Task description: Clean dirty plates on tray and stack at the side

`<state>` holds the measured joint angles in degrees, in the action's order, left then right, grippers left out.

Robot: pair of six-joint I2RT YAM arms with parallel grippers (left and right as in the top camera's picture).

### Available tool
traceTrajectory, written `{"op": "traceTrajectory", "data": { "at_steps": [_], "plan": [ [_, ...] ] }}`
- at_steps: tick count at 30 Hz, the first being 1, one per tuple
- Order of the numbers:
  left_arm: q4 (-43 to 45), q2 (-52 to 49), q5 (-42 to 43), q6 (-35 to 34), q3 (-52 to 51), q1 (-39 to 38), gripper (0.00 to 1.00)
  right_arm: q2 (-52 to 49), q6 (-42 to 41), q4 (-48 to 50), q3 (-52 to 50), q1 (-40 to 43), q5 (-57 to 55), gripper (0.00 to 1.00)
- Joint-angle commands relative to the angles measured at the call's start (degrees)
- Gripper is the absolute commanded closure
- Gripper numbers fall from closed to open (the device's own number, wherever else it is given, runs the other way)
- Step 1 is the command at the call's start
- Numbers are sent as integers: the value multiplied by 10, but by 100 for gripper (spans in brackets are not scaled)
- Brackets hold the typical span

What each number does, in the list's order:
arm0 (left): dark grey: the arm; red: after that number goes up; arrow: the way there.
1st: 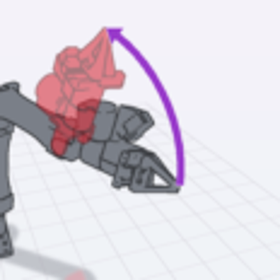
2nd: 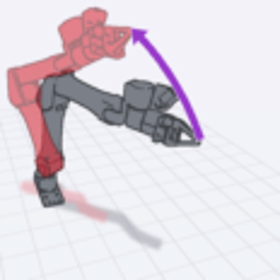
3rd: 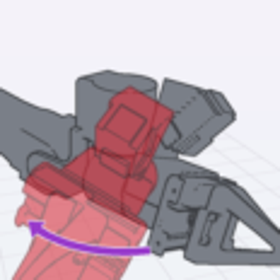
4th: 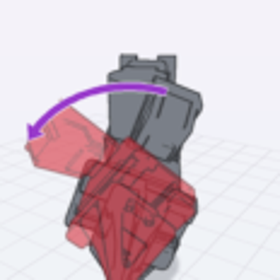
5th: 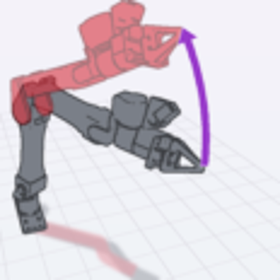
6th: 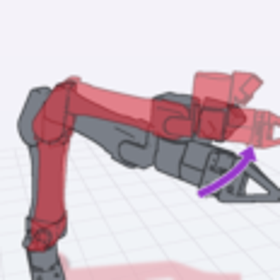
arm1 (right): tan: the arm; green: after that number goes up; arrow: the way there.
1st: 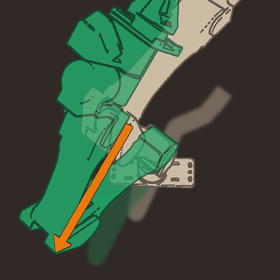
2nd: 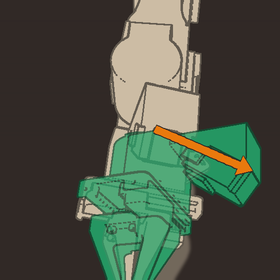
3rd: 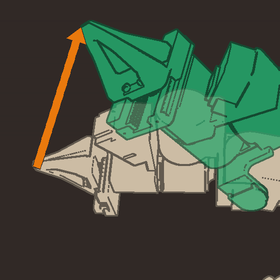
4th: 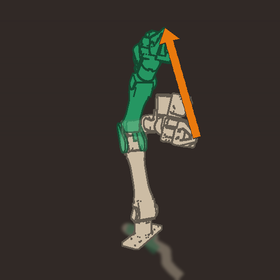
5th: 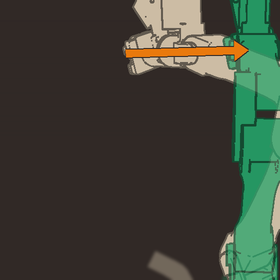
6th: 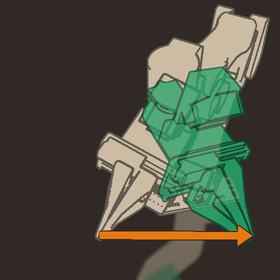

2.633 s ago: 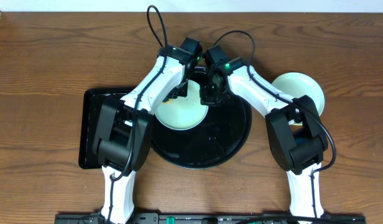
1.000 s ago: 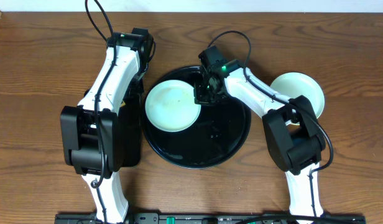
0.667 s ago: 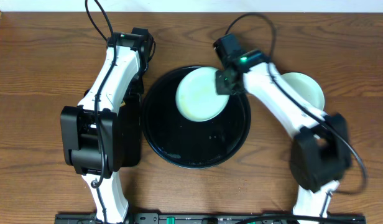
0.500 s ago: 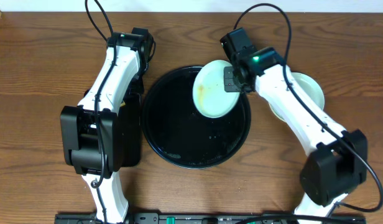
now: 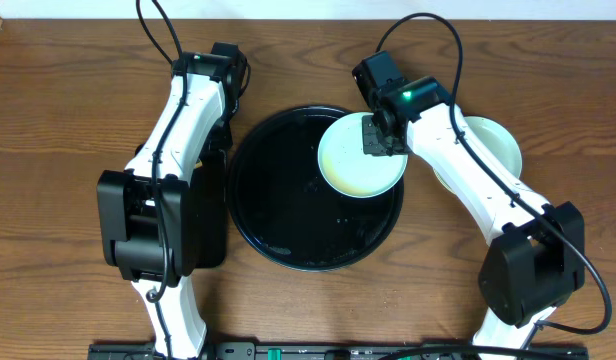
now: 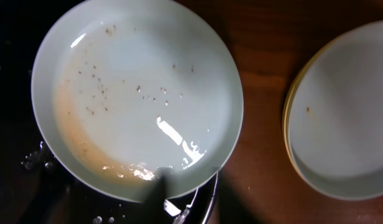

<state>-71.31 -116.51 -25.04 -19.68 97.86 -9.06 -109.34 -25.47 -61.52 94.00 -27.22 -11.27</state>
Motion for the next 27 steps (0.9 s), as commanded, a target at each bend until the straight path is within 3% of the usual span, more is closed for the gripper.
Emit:
{"op": "traceTrajectory", "data": {
  "at_steps": [1, 3, 10, 12, 27],
  "plan": [
    [1, 7, -11, -10, 9, 2, 83, -17, -45, -5, -20, 6, 3, 41],
    [3, 7, -11, -10, 9, 2, 83, -24, -58, -5, -36, 20, 4, 37],
    [7, 7, -11, -10, 9, 2, 83, -33, -84, -4, -91, 76, 18, 38],
    [7, 7, -11, -10, 9, 2, 76, -33, -83, 10, -108, 84, 28, 39],
    [6, 7, -11, -10, 9, 2, 75, -33, -68, 119, -141, 84, 89, 38]
  ]
}}
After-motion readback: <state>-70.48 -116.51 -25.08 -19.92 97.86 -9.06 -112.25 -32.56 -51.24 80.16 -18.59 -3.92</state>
